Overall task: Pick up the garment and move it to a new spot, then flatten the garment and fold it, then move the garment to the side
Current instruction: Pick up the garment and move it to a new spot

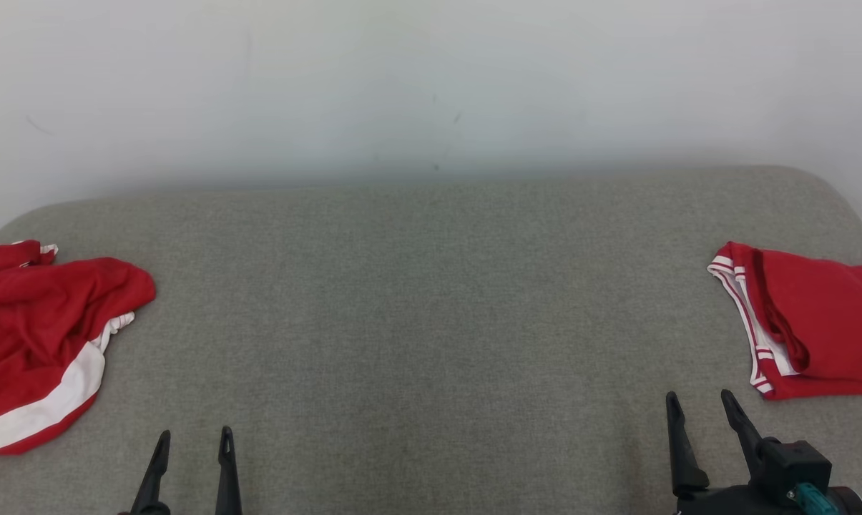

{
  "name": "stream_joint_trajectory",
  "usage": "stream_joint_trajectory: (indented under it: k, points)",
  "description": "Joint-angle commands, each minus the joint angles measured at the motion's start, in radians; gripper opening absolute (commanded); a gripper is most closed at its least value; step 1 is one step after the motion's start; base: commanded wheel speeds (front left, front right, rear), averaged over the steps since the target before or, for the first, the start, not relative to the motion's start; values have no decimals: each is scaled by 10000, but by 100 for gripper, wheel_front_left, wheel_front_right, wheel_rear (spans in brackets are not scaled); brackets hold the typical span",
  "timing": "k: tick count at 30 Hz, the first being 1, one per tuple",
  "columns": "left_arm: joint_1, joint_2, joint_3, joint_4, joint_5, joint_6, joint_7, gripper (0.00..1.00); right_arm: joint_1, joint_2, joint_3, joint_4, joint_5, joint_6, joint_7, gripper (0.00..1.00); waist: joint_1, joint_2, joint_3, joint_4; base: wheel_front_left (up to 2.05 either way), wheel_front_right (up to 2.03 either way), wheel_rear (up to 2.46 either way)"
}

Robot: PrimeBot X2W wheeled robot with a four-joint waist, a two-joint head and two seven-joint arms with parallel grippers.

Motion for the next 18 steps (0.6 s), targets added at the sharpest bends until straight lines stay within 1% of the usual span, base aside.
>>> stream_joint_trajectory:
  k: [1, 5, 8, 13, 18]
  points:
    - [68, -19, -8, 25, 26, 8, -29, 100, 48, 34, -8, 29, 20, -22, -71, 100, 0, 0, -29, 21, 0, 0, 0]
    - [62, -20, 13, 61, 16, -33, -29, 100, 52, 33, -65, 1, 25, -22, -72, 100, 0, 0, -73, 122, 0, 0, 0]
    - [-2, -20, 23, 63, 28, -54, -29, 100, 102, 35, 10, -36, -9, -22, -19, 100, 0, 0, -72, 332, 0, 0, 0]
    - [-59, -20, -18, 109, 42, -53, -29, 100, 90, 30, 234, -68, 29, -22, 28, 100, 0, 0, -65, 898, 0, 0, 0]
    - [-17, -22, -45, 115, 74, -48, -29, 100, 63, 32, 401, -95, 127, -22, 51, 100, 0, 0, -68, 1645, 0, 0, 0]
